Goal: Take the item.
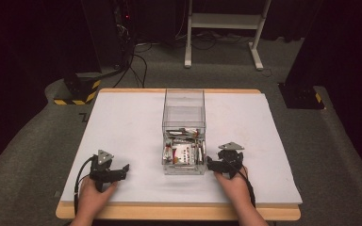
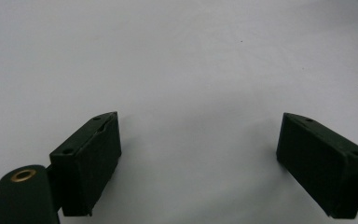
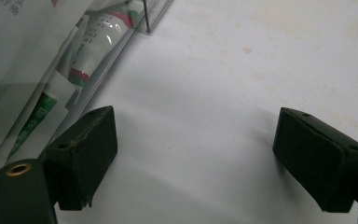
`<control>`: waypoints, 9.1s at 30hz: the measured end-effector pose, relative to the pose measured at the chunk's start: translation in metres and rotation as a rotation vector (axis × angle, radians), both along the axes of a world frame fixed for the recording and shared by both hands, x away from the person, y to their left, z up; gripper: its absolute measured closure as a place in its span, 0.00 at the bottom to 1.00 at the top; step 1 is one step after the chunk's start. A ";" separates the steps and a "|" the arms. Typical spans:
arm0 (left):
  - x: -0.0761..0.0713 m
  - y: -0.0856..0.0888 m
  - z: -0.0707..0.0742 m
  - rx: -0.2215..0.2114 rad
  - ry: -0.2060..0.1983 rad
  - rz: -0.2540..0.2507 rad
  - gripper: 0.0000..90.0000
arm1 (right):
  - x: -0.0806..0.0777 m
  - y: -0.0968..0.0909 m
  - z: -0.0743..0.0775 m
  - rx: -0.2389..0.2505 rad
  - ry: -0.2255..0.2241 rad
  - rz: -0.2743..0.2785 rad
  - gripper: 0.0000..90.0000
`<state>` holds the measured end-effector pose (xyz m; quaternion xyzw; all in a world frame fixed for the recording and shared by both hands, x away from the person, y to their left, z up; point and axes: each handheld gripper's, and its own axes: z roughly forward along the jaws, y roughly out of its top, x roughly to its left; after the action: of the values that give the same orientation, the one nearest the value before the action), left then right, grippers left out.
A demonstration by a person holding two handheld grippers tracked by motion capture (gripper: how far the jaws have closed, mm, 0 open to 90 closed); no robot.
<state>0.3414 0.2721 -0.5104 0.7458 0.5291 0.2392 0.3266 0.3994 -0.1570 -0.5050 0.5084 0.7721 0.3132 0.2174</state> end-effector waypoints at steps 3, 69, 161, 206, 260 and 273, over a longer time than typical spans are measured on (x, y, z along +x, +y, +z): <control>0.000 0.000 0.000 0.000 -0.001 0.000 0.16 | 0.000 0.000 0.000 0.000 0.000 0.000 0.15; 0.001 0.000 0.000 0.000 0.003 -0.001 0.15 | -0.013 -0.004 0.023 0.028 -0.140 0.062 0.16; 0.001 0.001 0.000 0.000 0.003 -0.001 0.15 | -0.059 0.048 0.074 0.107 -0.357 0.290 0.16; 0.001 0.001 0.000 -0.001 0.003 -0.001 0.15 | -0.058 0.058 0.070 0.128 -0.307 0.288 0.67; 0.001 0.001 0.000 -0.001 0.003 -0.001 0.15 | -0.064 0.048 0.076 0.234 -0.354 0.194 1.00; 0.001 0.001 0.000 -0.001 0.003 -0.001 0.15 | -0.068 0.046 0.081 0.251 -0.395 0.187 1.00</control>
<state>0.3419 0.2727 -0.5102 0.7464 0.5292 0.2377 0.3262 0.3319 -0.1108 -0.4245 0.3869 0.7135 0.5184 0.2694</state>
